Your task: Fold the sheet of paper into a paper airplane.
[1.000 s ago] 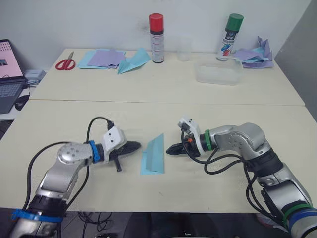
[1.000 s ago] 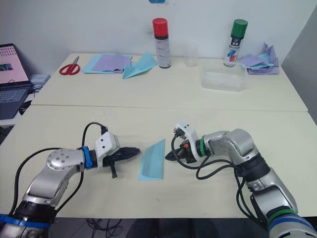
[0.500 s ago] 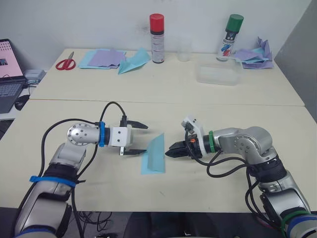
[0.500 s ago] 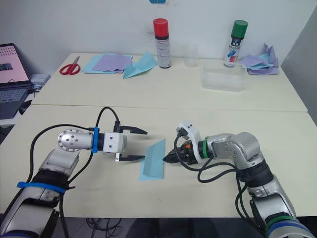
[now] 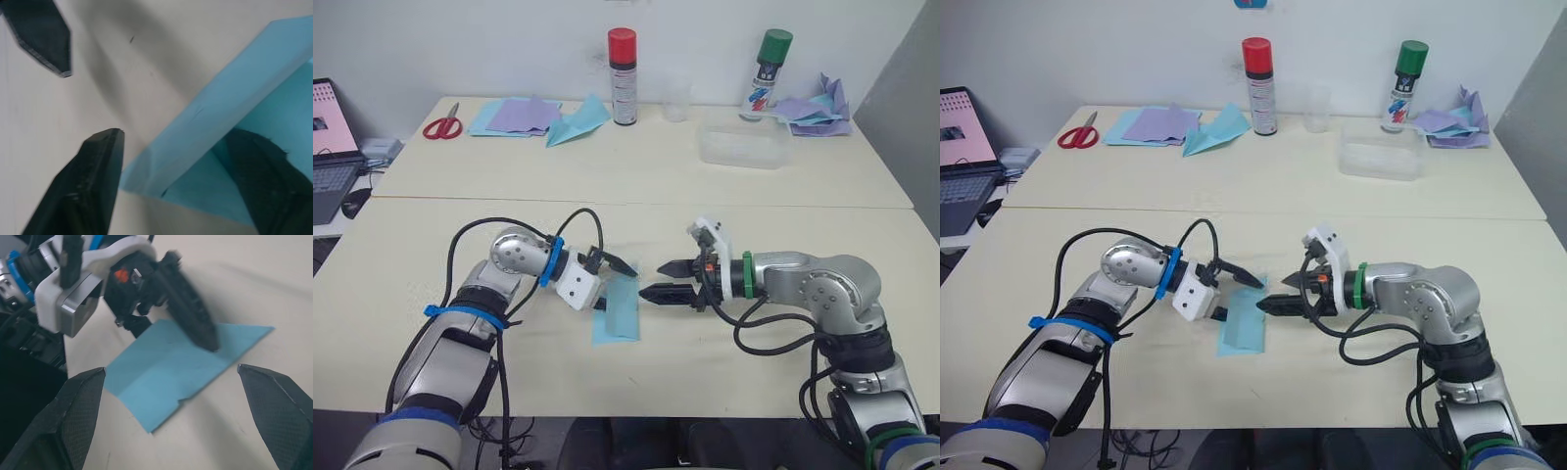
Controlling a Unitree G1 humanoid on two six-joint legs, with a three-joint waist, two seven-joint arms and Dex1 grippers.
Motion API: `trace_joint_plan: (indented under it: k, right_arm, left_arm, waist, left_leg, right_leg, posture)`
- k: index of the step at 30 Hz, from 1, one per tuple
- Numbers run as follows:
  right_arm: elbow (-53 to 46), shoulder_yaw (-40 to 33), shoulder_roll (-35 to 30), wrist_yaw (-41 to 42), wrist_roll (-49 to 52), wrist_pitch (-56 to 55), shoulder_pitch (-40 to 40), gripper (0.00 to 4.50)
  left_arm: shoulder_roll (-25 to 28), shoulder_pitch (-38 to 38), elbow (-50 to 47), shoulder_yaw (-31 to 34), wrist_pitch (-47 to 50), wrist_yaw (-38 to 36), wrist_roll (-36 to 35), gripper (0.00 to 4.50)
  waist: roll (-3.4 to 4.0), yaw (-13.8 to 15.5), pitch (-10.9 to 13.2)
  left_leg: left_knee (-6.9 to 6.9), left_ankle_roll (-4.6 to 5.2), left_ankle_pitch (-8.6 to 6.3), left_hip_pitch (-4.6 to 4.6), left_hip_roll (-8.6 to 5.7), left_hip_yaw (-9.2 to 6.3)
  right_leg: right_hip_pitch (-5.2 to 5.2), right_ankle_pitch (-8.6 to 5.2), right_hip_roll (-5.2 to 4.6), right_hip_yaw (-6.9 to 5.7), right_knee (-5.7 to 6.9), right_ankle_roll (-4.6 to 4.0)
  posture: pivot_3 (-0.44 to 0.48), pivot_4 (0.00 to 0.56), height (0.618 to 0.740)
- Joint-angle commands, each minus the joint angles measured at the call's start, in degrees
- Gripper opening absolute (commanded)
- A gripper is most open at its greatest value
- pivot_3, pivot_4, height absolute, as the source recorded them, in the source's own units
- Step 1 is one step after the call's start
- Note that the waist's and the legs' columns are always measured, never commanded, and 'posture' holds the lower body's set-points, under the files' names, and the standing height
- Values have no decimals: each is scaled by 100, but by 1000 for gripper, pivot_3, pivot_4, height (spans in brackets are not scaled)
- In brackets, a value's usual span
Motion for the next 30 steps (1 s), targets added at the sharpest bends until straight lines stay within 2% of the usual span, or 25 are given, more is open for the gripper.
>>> trace_joint_plan:
  k: [1, 4, 7, 8, 9, 12, 13, 15, 18, 22, 24, 28, 30]
  right_arm:
    - [-245, -232, 22, -141, 94, -31, 34, 4500]
    - [-297, -220, 109, -259, 79, -74, 114, 4500]
    - [-320, -114, 112, -278, -33, -244, 171, 4500]
    - [-311, -34, 40, -238, -136, -385, 187, 4500]
    - [-312, 28, -2, -223, -203, -483, 200, 4500]
    - [-296, 78, -98, -215, -419, -826, 273, 4500]
    - [-312, 95, -151, -198, -506, -970, 308, 4500]
    - [-402, 136, -267, -136, -673, -1275, 404, 4500]
    - [-469, 128, -299, -124, -843, -1680, 569, 4500]
    - [-343, 70, -179, -214, -929, -1881, 651, 4500]
    - [-269, 103, -164, -201, -1014, -1989, 651, 4500]
    - [-171, 219, -201, -111, -1184, -2186, 630, 4500]
    - [-148, 265, -219, -57, -1245, -2247, 623, 4500]
  left_arm:
    - [129, -96, -67, -4, 23, -148, -159, 2068]
    - [273, 111, -472, -6, 211, -340, -353, 1106]
    - [470, 411, -973, 120, 958, 12, -151, 115]
    - [579, 593, -1345, 171, 1446, 209, -16, 50]
    - [670, 740, -1645, 205, 1792, 338, 65, 50]
    - [1163, 1686, -3827, 505, 4147, 737, 33, 50]
    - [1270, 1972, -4632, 659, 5218, 966, 85, 50]
    - [1317, 2389, -5981, 889, 7123, 1434, 139, 50]
    - [1192, 2891, -7202, 839, 8738, 2017, 472, 50]
    - [893, 3077, -7820, 384, 9883, 2574, 878, 50]
    - [716, 2971, -7918, 229, 10206, 2813, 1008, 50]
    - [743, 2894, -7990, 74, 10462, 3006, 1138, 50]
    - [797, 2943, -8063, 45, 10490, 3033, 1104, 536]
  waist:
    - [0, -6, 0]
    - [0, -11, 0]
    - [0, -19, 0]
    - [0, -21, 0]
    - [0, -23, 0]
    - [0, -54, 0]
    - [0, -57, 0]
    - [1, -61, 0]
    - [1, -39, 0]
    - [0, -10, 0]
    - [0, 1, 0]
    - [0, 11, 0]
    - [0, 11, 0]
  left_leg:
    - [5, 0, 0, 1, 0, -2]
    - [35, 0, 0, 1, 1, -11]
    - [50, 0, 0, 3, 5, -14]
    - [57, 0, 0, 3, 6, -16]
    - [60, 0, 0, 3, 7, -17]
    - [65, 0, 0, 2, 15, -18]
    - [64, 0, 0, 2, 22, -24]
    - [65, 0, 0, 1, 20, -32]
    - [68, 0, 0, 2, 11, -44]
    - [68, 0, 0, 13, 1, -47]
    - [71, 0, 0, 14, -1, -49]
    - [75, 2, 2, 18, -3, -47]
    - [75, 2, 2, 20, -3, -48]
  right_leg:
    - [0, 0, 2, 0, 6, 0]
    - [0, -3, 13, 1, 36, -3]
    - [1, -3, 19, 2, 48, -4]
    - [3, -3, 19, 1, 50, -4]
    - [4, -3, 19, 2, 50, -3]
    - [5, -3, 13, 8, 50, -4]
    - [5, -2, 10, 12, 48, -4]
    - [6, -3, 7, 11, 51, -4]
    - [12, -17, 4, 7, 50, 20]
    - [22, -17, 8, 6, 48, 21]
    - [23, -17, 11, 4, 50, 19]
    - [31, -13, 11, 7, 52, 15]
    - [31, -12, 11, 15, 51, 14]
  posture:
    - [0, 150, 740]
    - [0, 150, 740]
    - [0, 150, 740]
    - [0, 150, 740]
    - [0, 150, 740]
    - [0, 150, 740]
    - [0, 150, 740]
    - [0, 150, 740]
    - [0, 150, 740]
    - [0, 150, 740]
    - [0, 150, 740]
    - [0, 150, 740]
    - [0, 150, 740]
